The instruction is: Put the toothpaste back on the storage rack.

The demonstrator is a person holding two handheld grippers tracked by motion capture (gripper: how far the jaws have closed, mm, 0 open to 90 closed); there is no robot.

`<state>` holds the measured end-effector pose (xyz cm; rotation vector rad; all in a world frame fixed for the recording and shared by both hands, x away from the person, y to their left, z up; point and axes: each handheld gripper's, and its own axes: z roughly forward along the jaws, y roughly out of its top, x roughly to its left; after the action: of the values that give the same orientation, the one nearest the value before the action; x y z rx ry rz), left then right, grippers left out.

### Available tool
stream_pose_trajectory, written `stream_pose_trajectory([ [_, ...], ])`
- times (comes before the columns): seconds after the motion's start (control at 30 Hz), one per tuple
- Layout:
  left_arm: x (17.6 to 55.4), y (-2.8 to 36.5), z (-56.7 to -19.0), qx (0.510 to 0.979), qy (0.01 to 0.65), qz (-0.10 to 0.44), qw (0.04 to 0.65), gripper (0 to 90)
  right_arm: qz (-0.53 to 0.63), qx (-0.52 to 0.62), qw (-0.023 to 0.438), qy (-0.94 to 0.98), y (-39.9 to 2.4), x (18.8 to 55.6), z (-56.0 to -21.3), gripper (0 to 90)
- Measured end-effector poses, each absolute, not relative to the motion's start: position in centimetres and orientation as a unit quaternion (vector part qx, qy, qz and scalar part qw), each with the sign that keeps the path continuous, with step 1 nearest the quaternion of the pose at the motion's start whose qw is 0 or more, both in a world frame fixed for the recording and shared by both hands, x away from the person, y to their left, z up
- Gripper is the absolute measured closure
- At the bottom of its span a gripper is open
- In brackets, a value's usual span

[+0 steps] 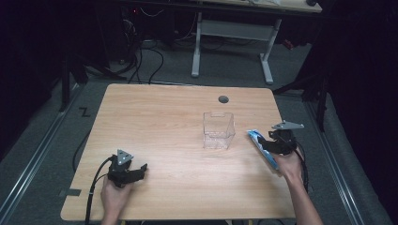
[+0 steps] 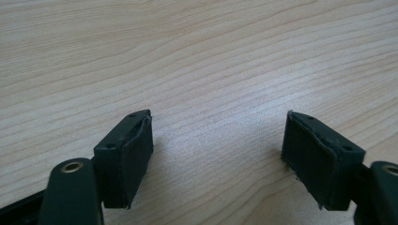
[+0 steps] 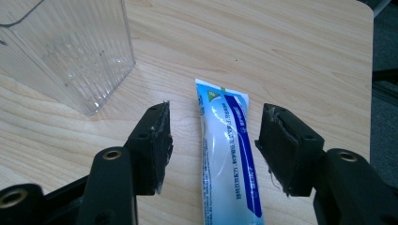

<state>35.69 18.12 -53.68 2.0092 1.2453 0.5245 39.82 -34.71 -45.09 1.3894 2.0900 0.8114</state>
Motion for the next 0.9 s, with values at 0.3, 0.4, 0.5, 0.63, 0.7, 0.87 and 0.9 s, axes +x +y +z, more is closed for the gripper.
stream_pose_trajectory([
  [0.3, 35.7, 18.1, -53.7, 0.776, 0.481, 0.203, 0.353, 25.3, 0.271, 0.514, 0.236, 0.778, -34.6, 41.3, -45.2, 44.7],
  [0.4, 35.7, 18.1, -53.7, 0.776, 0.481, 0.203, 0.353, 25.3, 0.249, 0.509, 0.229, 0.791, -34.3, 42.1, -45.6, 45.8],
  [0.5, 35.7, 18.1, -53.7, 0.776, 0.481, 0.203, 0.353, 25.4, 0.247, 0.514, 0.220, 0.792, -34.3, 42.7, -45.8, 45.3],
  [0.63, 35.7, 18.1, -53.7, 0.776, 0.481, 0.203, 0.353, 25.4, 0.231, 0.519, 0.210, 0.796, -34.4, 43.5, -46.1, 43.9],
  [0.7, 35.7, 18.1, -53.7, 0.777, 0.481, 0.203, 0.353, 25.4, 0.229, 0.522, 0.205, 0.796, -34.5, 43.7, -46.2, 43.3],
  [0.87, 35.7, 18.1, -53.7, 0.777, 0.481, 0.203, 0.352, 25.4, 0.222, 0.523, 0.199, 0.798, -34.4, 44.0, -46.6, 43.0],
  [0.9, 35.7, 18.1, -53.7, 0.777, 0.481, 0.203, 0.352, 25.4, 0.220, 0.524, 0.198, 0.799, -34.4, 44.1, -46.7, 42.7],
])
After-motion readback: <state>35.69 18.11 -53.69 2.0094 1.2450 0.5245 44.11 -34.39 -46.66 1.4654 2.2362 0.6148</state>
